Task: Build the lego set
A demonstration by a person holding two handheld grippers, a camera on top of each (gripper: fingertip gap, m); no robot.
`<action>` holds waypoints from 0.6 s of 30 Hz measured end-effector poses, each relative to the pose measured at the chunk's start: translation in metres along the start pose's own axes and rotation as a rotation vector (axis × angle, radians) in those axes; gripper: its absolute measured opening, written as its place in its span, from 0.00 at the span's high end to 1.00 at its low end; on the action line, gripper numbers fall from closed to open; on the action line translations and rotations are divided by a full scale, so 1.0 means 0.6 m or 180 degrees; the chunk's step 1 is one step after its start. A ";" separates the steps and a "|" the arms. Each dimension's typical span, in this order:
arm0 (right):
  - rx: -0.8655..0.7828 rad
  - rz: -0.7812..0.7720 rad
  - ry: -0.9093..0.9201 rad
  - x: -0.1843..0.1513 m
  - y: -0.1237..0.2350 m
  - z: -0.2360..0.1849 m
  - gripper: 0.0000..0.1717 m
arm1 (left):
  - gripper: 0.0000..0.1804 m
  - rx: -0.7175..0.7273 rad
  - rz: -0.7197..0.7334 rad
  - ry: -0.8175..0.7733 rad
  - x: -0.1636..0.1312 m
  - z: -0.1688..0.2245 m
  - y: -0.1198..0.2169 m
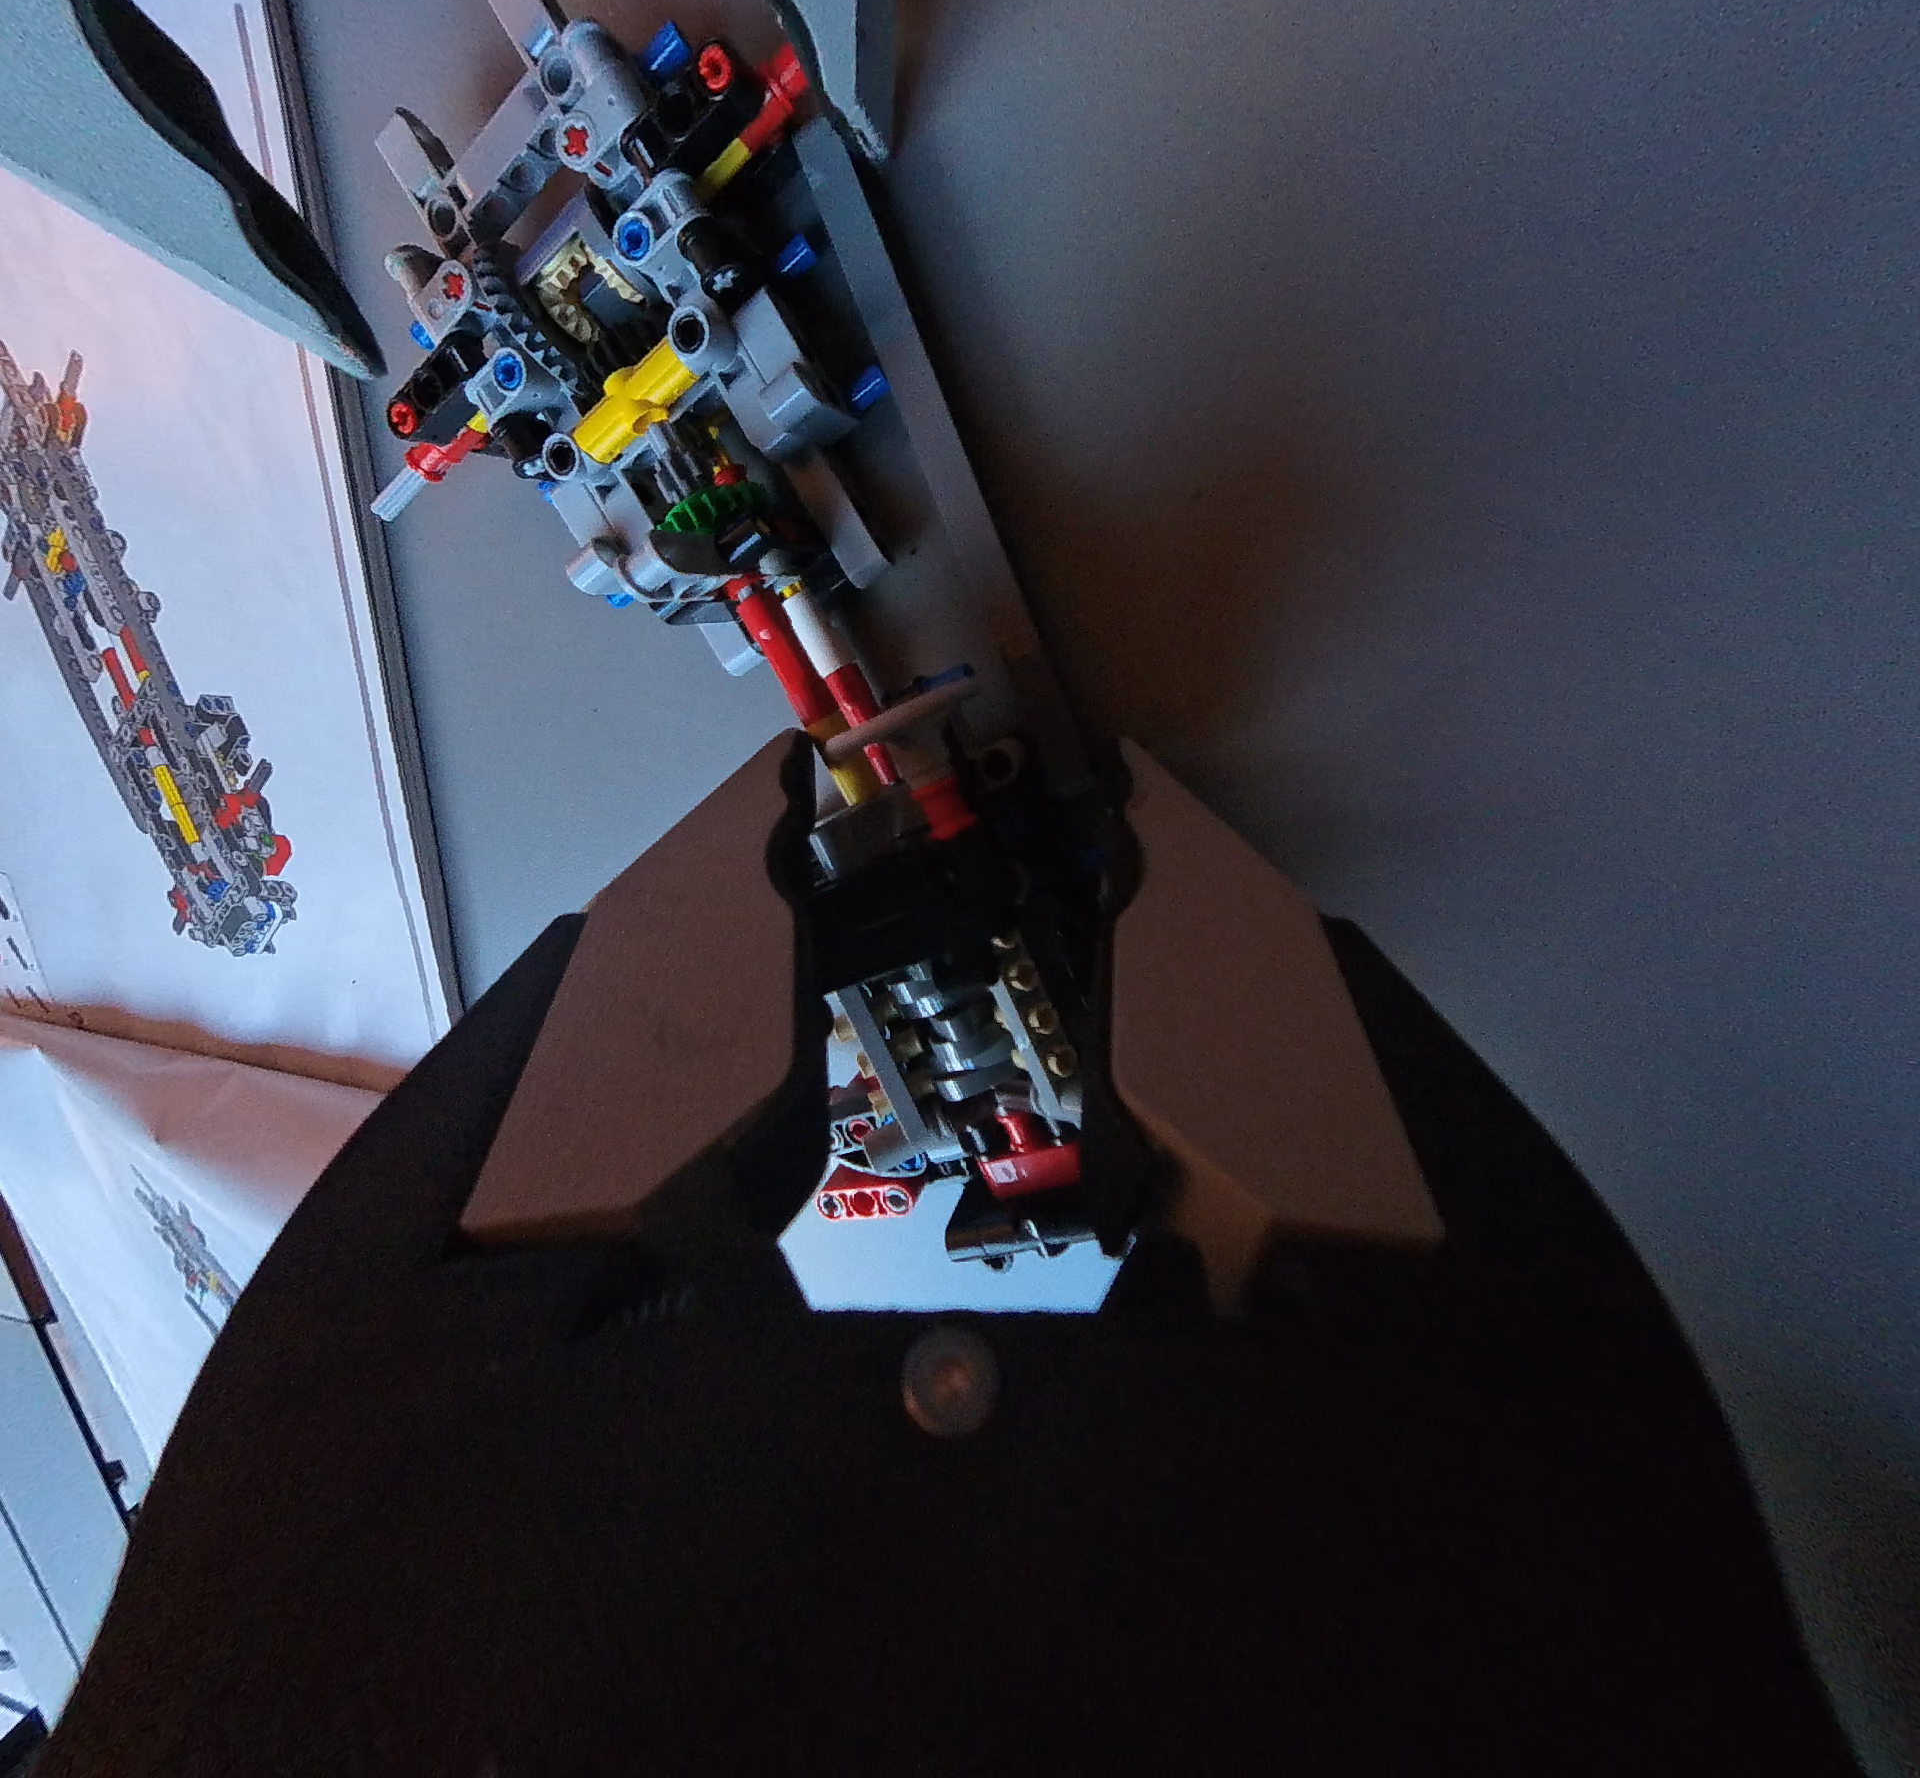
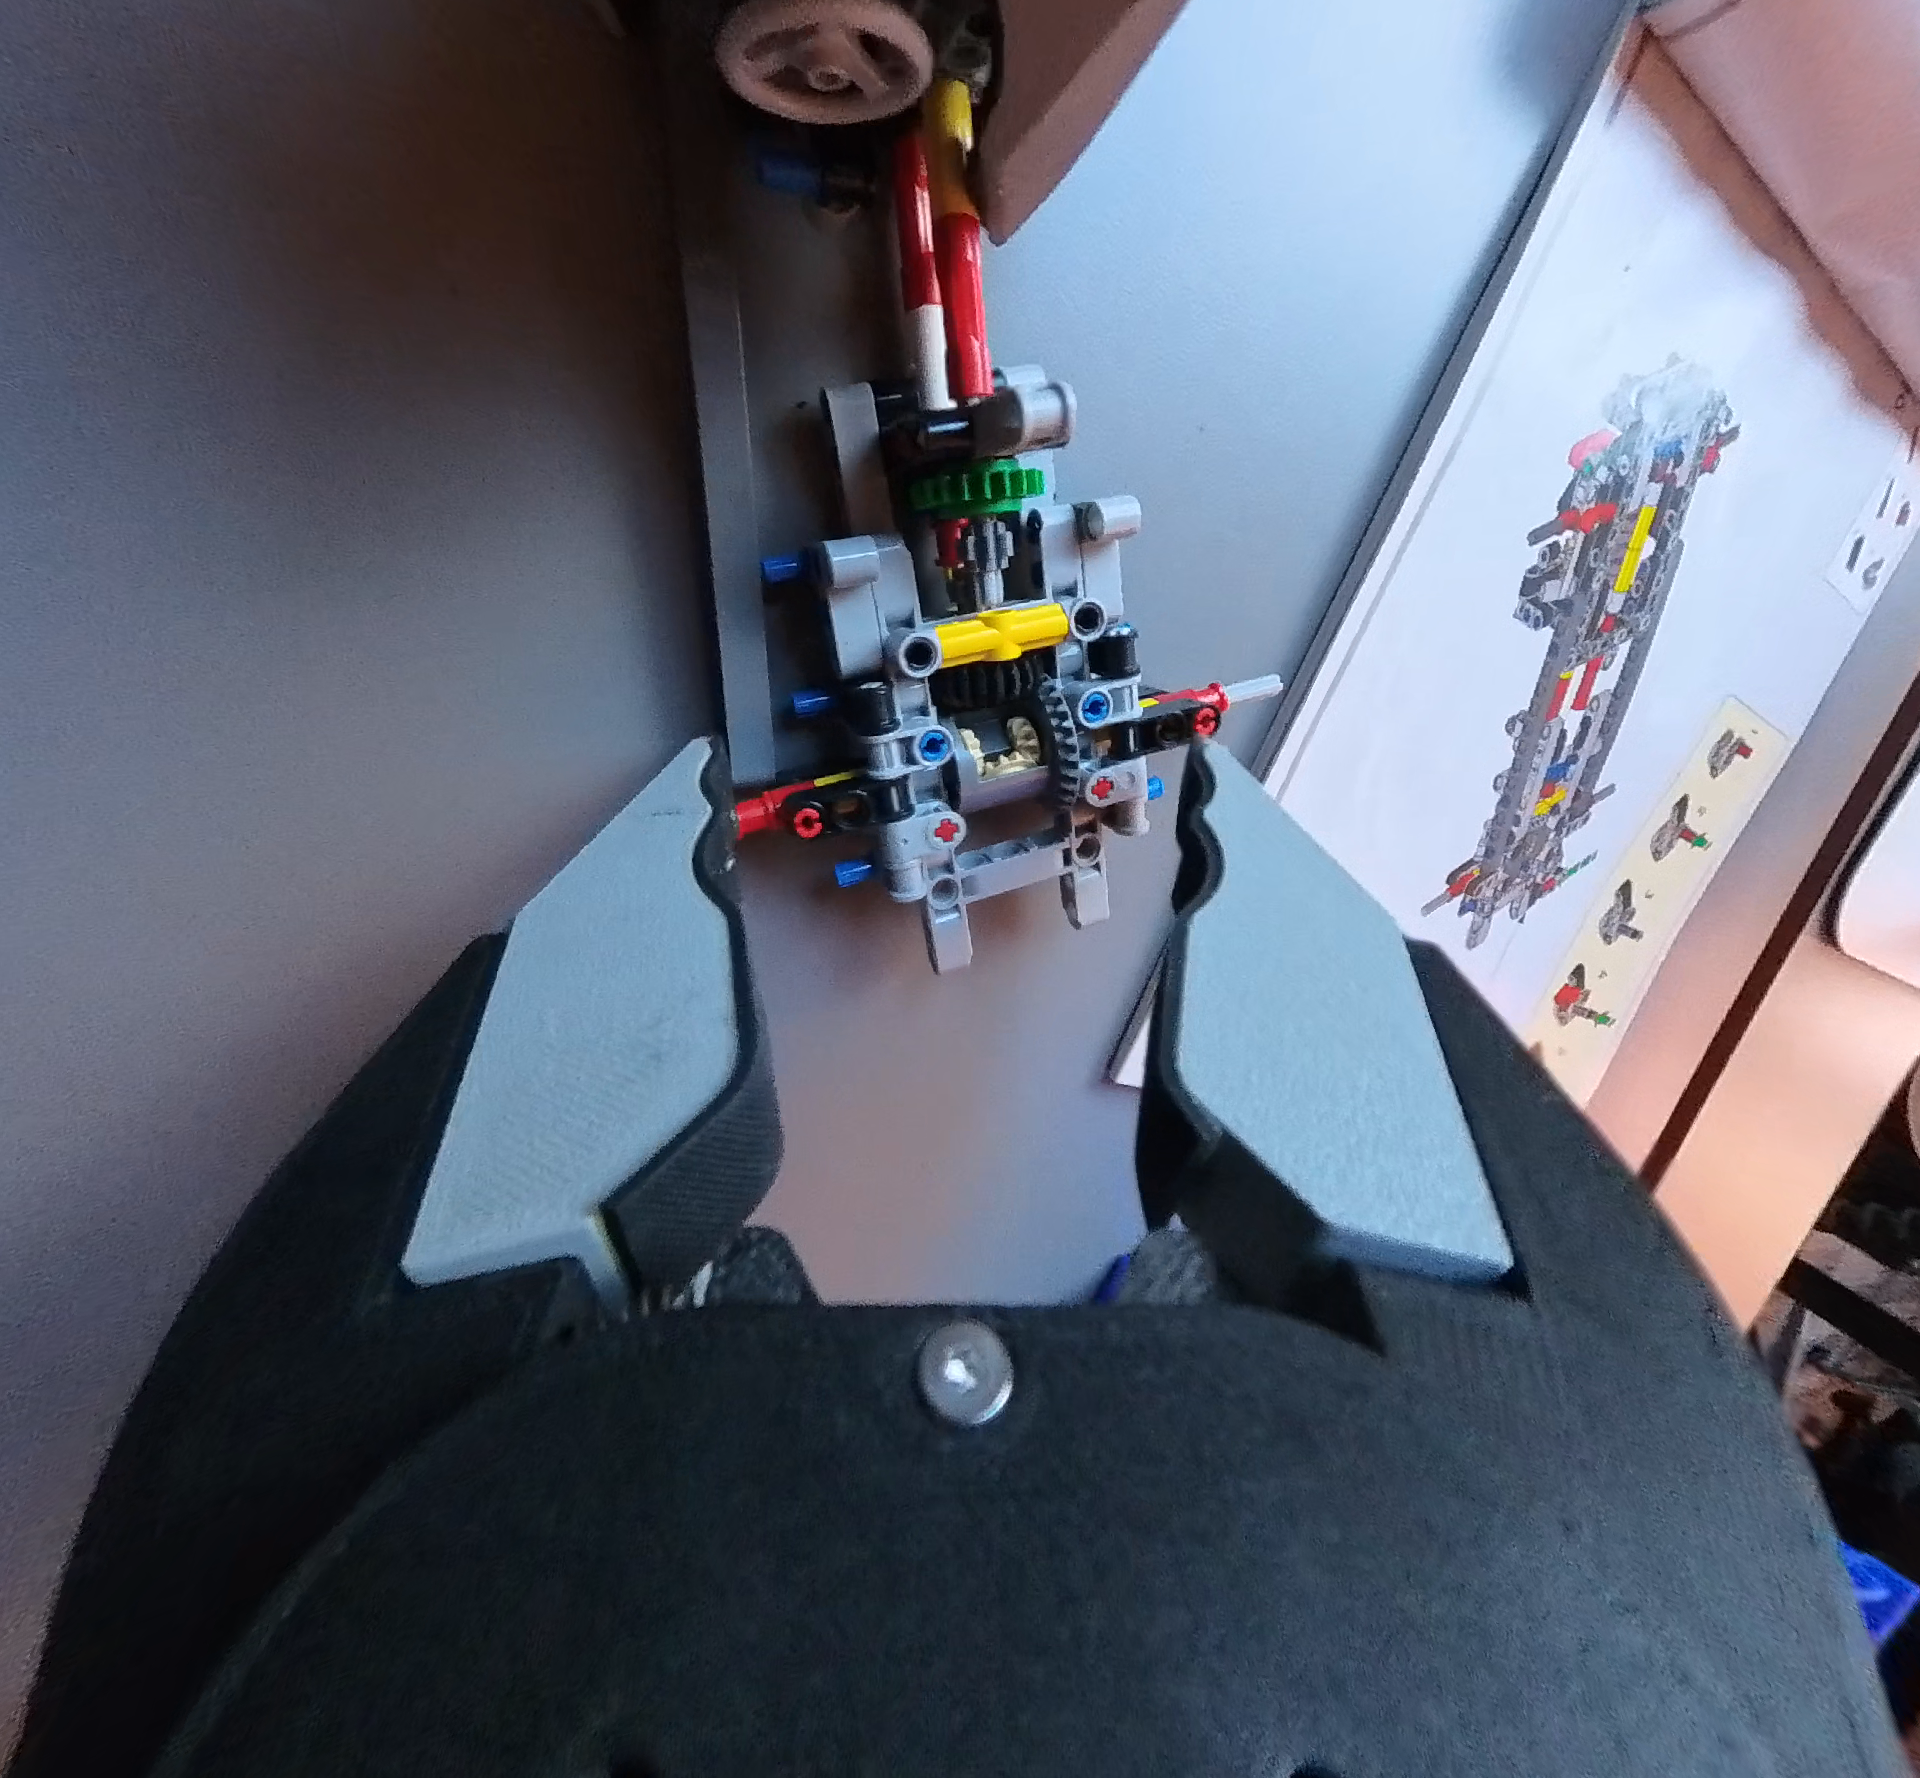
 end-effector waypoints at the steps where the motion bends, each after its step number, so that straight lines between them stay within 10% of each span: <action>1: 0.0015 -0.0005 0.0041 0.003 0.002 -0.001 0.53 | 0.70 -0.0003 0.0005 -0.0004 0.000 0.000 0.000; 18: 0.0973 0.0017 -0.0130 0.017 -0.035 0.032 0.51 | 0.68 0.0117 0.0197 0.0016 -0.009 0.001 0.002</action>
Point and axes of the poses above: each gripper's, where its closed fingertips meet, y back along the fingers, x out of its top, z = x × y across the jaws, the point moved 8 cm from there along y, back along the fingers, and after that the axes turned 9 degrees about x, right-handed, at the moved point
